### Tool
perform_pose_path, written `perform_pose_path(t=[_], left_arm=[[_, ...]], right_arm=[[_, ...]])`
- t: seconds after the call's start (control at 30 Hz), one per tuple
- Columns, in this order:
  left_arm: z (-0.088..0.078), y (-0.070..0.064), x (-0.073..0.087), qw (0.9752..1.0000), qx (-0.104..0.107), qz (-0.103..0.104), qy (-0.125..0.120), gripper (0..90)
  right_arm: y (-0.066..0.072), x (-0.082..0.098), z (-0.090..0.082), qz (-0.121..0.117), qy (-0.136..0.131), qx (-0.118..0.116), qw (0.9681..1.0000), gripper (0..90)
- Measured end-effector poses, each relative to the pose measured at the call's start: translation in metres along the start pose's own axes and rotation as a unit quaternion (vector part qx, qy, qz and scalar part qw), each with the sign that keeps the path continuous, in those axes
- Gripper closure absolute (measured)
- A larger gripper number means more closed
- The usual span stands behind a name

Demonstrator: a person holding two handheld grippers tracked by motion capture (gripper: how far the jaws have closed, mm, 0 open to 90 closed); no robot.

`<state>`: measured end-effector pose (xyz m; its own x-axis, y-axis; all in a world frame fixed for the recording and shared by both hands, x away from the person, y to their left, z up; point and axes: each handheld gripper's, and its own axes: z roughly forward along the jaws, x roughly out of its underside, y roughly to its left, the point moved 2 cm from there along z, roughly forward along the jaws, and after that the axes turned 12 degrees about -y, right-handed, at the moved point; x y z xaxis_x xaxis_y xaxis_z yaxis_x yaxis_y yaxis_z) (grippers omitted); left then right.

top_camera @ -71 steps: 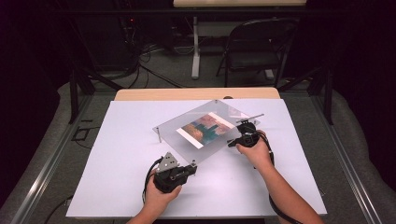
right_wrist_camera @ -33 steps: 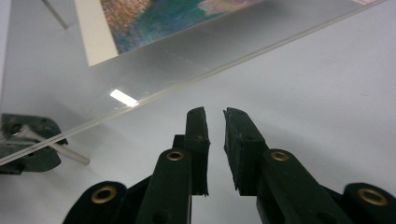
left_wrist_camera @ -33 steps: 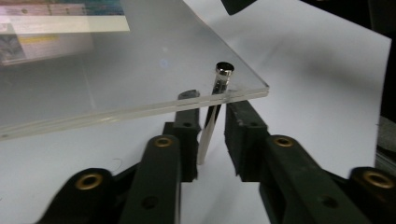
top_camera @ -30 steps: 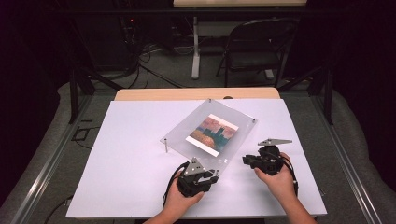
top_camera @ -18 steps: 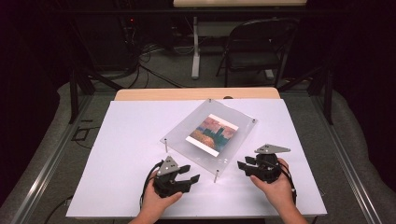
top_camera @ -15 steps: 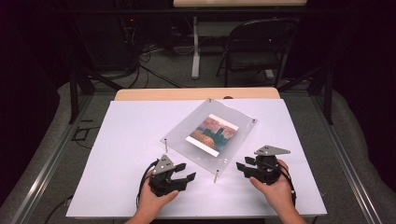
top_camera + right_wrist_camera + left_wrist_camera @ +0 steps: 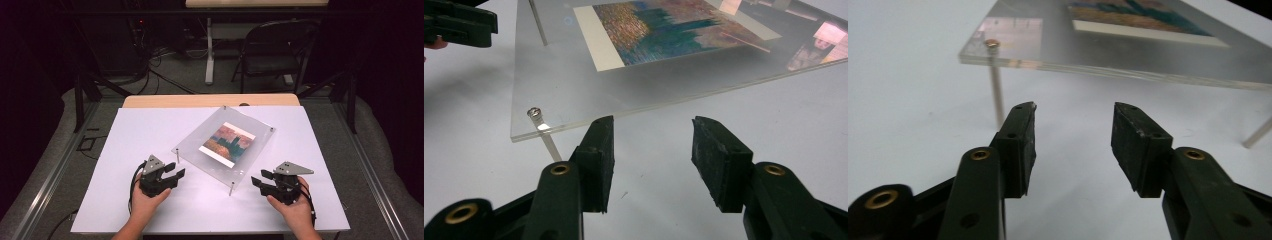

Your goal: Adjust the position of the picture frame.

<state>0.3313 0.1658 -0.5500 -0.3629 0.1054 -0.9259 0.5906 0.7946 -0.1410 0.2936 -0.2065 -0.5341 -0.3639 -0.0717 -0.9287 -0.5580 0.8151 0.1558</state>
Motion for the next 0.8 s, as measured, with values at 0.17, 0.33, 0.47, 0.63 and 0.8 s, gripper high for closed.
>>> perform_pose_path(t=[0.17, 0.33, 0.47, 0.63, 0.8], left_arm=[[0.009, 0.017, 0.001, 0.9999, -0.016, 0.001, 0.005, 60.5], [0.022, 0.028, 0.001, 0.9998, -0.017, -0.007, 0.010, 61.5], [0.033, 0.032, 0.001, 0.9997, -0.017, -0.001, 0.015, 62.0], [0.043, 0.036, 0.000, 0.9998, -0.015, 0.002, 0.014, 63.5], [0.050, 0.033, 0.000, 0.9997, -0.009, 0.016, 0.017, 66.3]], right_arm=[[0.001, 0.002, 0.000, 0.003, -0.005, -0.002, 1.0000, 52.2], [0.003, 0.004, 0.000, -0.004, -0.004, 0.001, 1.0000, 53.4], [0.006, 0.006, -0.002, -0.004, -0.002, 0.001, 1.0000, 54.6], [0.008, 0.010, -0.006, -0.009, 0.002, 0.005, 0.9999, 56.6], [0.009, 0.014, -0.009, -0.011, 0.003, 0.009, 0.9999, 56.7]])
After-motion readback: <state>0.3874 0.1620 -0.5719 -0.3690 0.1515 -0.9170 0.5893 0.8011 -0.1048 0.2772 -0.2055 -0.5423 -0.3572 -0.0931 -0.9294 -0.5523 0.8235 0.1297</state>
